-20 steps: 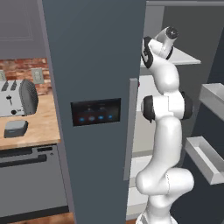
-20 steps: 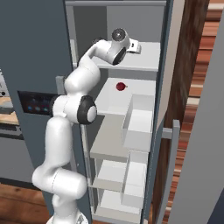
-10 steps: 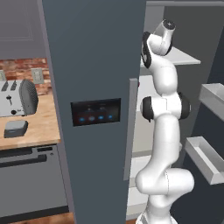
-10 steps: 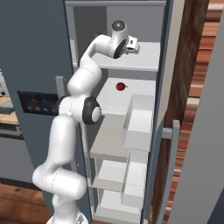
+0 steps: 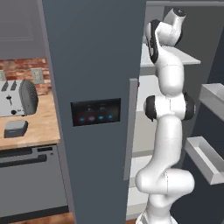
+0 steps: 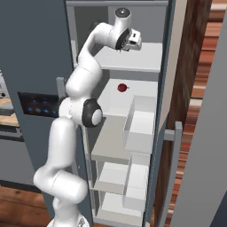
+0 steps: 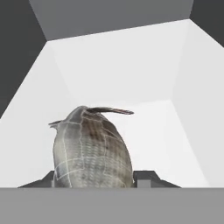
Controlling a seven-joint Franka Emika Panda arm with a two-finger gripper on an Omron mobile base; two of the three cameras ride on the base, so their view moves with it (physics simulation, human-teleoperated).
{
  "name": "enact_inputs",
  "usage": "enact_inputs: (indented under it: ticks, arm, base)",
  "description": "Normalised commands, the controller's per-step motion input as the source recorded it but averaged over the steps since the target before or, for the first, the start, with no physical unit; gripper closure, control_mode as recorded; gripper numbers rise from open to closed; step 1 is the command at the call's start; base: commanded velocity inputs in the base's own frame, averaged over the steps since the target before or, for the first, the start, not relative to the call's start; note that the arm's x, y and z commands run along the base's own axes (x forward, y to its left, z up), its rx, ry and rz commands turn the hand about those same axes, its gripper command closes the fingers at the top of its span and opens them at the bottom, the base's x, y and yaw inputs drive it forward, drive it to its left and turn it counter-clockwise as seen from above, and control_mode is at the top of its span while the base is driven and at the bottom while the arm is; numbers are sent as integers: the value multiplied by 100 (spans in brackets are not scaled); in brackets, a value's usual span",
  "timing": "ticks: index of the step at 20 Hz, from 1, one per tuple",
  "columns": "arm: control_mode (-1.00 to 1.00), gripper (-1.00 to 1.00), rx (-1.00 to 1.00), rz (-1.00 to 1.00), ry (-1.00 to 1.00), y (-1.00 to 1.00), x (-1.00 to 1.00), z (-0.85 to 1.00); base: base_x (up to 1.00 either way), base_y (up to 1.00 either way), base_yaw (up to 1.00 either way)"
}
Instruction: Take the fish from the fridge and place it on the digital scale on the counter by the fridge. Wait a few seconds for a reading, then move it to the plate on the dining counter.
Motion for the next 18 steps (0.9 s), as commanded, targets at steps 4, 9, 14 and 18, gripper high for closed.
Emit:
enact_inputs:
  ticks: [4, 9, 14, 18]
  arm:
    - [-100, 100, 1, 0, -26, 0, -100, -19]
    - [-100, 100, 1, 0, -24, 14, -100, -35]
    - [-100, 100, 2, -1, -25, 21, -100, -49]
    - [-100, 100, 6, -3, -30, 21, -100, -56]
  base:
    - [0, 0, 0]
    - [0, 0, 0]
    - [0, 0, 0]
    - [0, 0, 0]
